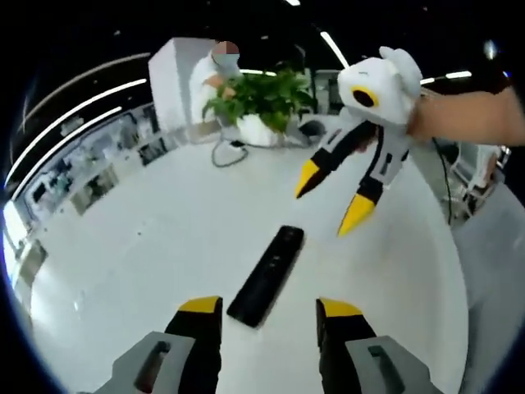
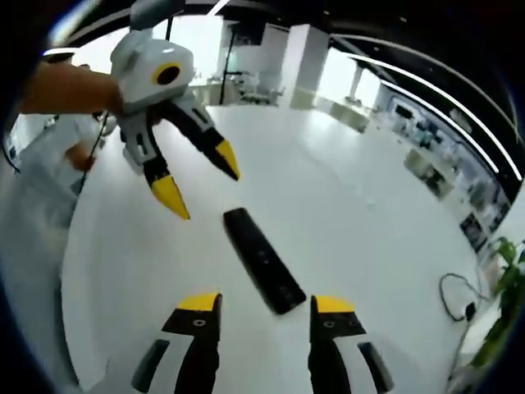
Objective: Press the specified remote control buttons in sequence, fully releasing each button before pressing the next.
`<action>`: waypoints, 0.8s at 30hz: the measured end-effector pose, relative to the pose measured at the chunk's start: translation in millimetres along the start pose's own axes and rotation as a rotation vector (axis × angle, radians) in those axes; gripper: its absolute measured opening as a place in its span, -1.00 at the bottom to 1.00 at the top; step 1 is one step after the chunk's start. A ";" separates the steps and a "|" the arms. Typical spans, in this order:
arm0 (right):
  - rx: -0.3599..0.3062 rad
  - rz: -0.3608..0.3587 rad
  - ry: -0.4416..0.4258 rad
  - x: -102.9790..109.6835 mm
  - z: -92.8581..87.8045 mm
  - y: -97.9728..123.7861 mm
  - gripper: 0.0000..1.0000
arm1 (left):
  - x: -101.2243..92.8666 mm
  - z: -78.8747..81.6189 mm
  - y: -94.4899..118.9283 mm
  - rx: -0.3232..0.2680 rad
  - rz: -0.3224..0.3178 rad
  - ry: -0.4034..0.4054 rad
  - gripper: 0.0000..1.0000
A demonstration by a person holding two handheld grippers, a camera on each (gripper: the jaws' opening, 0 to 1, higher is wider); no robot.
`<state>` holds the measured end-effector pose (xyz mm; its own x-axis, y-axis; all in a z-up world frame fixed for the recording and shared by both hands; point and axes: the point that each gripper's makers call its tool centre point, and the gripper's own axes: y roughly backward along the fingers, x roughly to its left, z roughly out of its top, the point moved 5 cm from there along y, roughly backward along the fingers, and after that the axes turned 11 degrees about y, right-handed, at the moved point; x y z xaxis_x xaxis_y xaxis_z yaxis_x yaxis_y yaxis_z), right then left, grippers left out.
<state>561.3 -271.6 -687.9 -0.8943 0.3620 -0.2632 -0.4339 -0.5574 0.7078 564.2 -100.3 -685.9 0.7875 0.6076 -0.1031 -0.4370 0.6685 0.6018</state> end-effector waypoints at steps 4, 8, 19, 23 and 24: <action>-0.036 -0.032 -0.048 10.6 -0.4 9.7 -0.13 | -6.9 -3.5 13.0 -0.026 0.012 0.034 -0.02; -0.063 -0.062 -0.093 20.8 -0.8 19.4 -0.12 | -11.8 -7.4 24.2 -0.061 0.025 0.059 0.02; -0.153 -0.132 -0.199 37.5 -2.3 43.4 -0.03 | -36.2 -28.1 56.9 -0.163 0.061 0.149 0.09; -0.179 -0.147 -0.223 49.6 -1.4 51.4 -0.01 | -45.8 -39.0 67.2 -0.179 0.063 0.189 0.10; -0.187 -0.152 -0.229 52.1 -0.9 53.1 0.00 | -47.1 -41.5 70.2 -0.178 0.069 0.201 0.10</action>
<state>491.6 -283.1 -664.6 -0.7792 0.5982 -0.1869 -0.5918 -0.6041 0.5336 478.4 -64.2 -671.7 0.6592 0.7151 -0.2326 -0.5699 0.6769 0.4658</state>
